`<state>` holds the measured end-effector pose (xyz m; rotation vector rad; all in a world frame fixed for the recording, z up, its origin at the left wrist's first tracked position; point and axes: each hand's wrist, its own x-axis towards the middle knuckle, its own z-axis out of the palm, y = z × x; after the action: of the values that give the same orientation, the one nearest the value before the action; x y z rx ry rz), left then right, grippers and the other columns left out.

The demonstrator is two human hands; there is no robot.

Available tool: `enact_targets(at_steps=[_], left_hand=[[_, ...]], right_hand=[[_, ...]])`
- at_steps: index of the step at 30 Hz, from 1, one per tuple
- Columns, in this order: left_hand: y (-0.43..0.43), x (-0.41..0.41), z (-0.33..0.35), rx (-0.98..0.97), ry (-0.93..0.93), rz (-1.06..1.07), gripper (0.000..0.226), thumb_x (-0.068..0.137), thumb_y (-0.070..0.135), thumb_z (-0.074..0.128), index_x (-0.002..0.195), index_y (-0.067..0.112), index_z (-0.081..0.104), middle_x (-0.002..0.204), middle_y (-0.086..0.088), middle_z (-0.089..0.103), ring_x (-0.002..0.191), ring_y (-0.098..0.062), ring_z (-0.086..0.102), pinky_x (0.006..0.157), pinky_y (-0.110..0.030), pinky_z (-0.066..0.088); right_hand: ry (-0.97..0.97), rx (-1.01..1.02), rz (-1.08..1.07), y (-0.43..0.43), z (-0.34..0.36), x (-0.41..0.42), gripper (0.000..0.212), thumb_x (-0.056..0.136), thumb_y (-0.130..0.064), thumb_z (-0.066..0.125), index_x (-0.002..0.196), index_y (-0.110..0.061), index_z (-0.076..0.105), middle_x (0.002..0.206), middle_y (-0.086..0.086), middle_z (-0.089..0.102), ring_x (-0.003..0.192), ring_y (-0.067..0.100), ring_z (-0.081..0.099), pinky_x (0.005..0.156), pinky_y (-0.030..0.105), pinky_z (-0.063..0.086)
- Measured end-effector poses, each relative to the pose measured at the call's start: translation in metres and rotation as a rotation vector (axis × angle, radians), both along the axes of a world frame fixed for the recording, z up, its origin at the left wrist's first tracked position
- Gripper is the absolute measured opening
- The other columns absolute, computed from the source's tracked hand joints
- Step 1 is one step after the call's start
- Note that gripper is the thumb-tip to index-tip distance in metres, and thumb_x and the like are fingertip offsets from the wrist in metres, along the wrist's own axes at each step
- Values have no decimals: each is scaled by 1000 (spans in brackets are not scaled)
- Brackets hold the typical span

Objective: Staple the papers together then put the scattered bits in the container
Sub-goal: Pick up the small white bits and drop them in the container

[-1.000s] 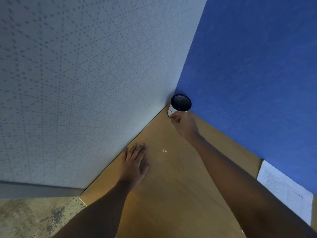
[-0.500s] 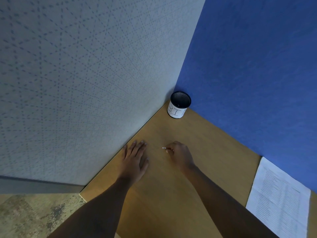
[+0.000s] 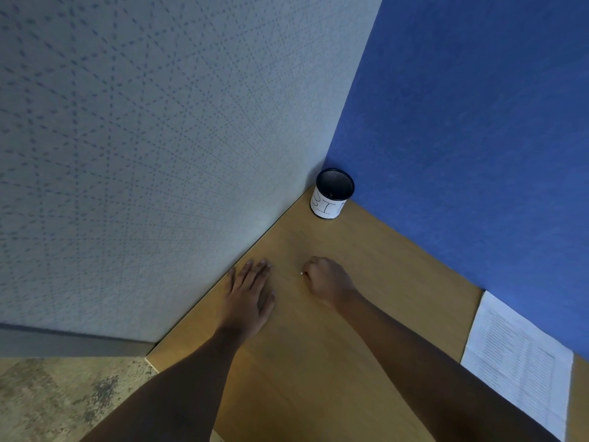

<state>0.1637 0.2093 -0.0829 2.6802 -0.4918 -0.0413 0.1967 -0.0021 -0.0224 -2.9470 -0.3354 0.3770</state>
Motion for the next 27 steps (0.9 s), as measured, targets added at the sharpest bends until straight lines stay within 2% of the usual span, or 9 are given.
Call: enact_targets(at_steps=[6,9,12,15,17,20,24,27], left_hand=[[0,0,0,-5,-4,-2,61,96,48,34,151,23,29,156,5,32,148,-17,15,120,-48,6],[0,0,0,-2,4,-1,61,96,49,34,151,23,28,157,6,31,149,-17,13,120,-48,6],[-1,0,0,4,9,-1,61,96,49,32,152,24,27,157,6,30,149,-16,12,120,-48,6],[0,0,1,12,12,3,61,97,50,31,152,24,26,157,6,29,149,-16,12,120,-48,5],[0,0,1,18,13,4,61,97,50,31,152,25,25,157,7,28,149,-16,11,121,-47,5],[0,1,0,9,17,2,61,97,49,32,152,25,25,158,7,27,149,-15,9,121,-46,3],[-1,0,2,7,17,3,61,97,50,32,152,25,26,158,8,27,149,-14,8,121,-45,1],[-1,1,2,2,16,4,61,97,49,32,152,25,26,157,8,28,149,-14,9,121,-45,0]], right_hand=[[83,102,-113,4,5,8,23,93,-18,51,97,0,64,104,15,59,97,30,57,74,34,46],[126,126,-119,5,0,8,24,95,-17,48,106,2,58,111,18,55,108,30,51,83,37,44],[149,169,-149,3,-5,7,24,95,-16,47,108,3,56,113,19,53,109,31,49,89,38,44],[160,283,-226,0,-8,6,19,94,-17,51,100,-1,61,107,14,58,102,26,54,87,36,47],[162,453,-351,-4,-5,6,14,92,-15,55,90,-6,65,96,7,64,91,22,60,80,34,51],[122,620,-476,-11,3,5,12,92,-13,56,89,-10,67,86,0,64,82,15,61,71,24,47],[12,535,-431,-18,4,-5,18,93,-13,53,96,-18,69,98,-4,66,89,14,60,80,30,49],[-87,325,-332,-15,-5,-20,19,91,-16,55,99,-25,70,100,-6,65,90,17,59,80,32,47]])
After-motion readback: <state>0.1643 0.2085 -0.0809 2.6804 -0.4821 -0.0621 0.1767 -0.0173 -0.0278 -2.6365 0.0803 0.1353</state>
